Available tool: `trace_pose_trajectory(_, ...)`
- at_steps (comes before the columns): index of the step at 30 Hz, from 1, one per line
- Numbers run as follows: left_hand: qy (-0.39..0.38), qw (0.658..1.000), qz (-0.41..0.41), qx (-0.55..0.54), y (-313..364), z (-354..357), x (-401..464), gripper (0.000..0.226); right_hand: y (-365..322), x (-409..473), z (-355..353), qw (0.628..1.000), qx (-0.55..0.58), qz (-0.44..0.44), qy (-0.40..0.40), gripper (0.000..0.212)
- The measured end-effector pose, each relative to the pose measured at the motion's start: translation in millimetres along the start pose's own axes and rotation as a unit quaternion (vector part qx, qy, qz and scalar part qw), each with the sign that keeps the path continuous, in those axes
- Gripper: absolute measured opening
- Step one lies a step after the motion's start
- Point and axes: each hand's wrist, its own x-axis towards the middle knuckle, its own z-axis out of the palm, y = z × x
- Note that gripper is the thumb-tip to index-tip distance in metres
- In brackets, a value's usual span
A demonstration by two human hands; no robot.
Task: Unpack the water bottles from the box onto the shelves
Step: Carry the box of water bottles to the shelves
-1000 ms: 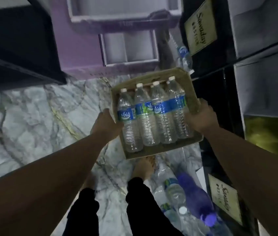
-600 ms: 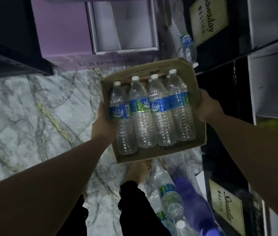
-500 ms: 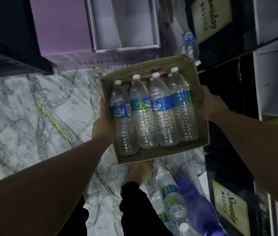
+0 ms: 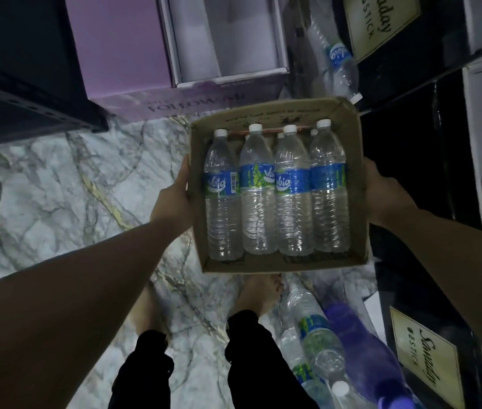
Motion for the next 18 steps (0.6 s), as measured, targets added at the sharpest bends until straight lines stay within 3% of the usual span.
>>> trace_pose_trajectory(8, -0.011, 0.997, 0.032, 0.068, 4, -8, 12, 0.077, 21, -12, 25, 1.000, 0.011, -0.002, 0.004, 0.081)
trace_pose_trajectory(15, -0.011, 0.985, 0.048, 0.166, 4, -7, 21, 0.053, 26, -16, 39, 0.997, 0.048, -0.017, 0.054, 0.048)
trace_pose_trajectory(18, -0.014, 0.983, 0.061, 0.175, 1, -11, 20, 0.047, 27, -21, 40, 0.995, 0.078, -0.014, 0.060, 0.043)
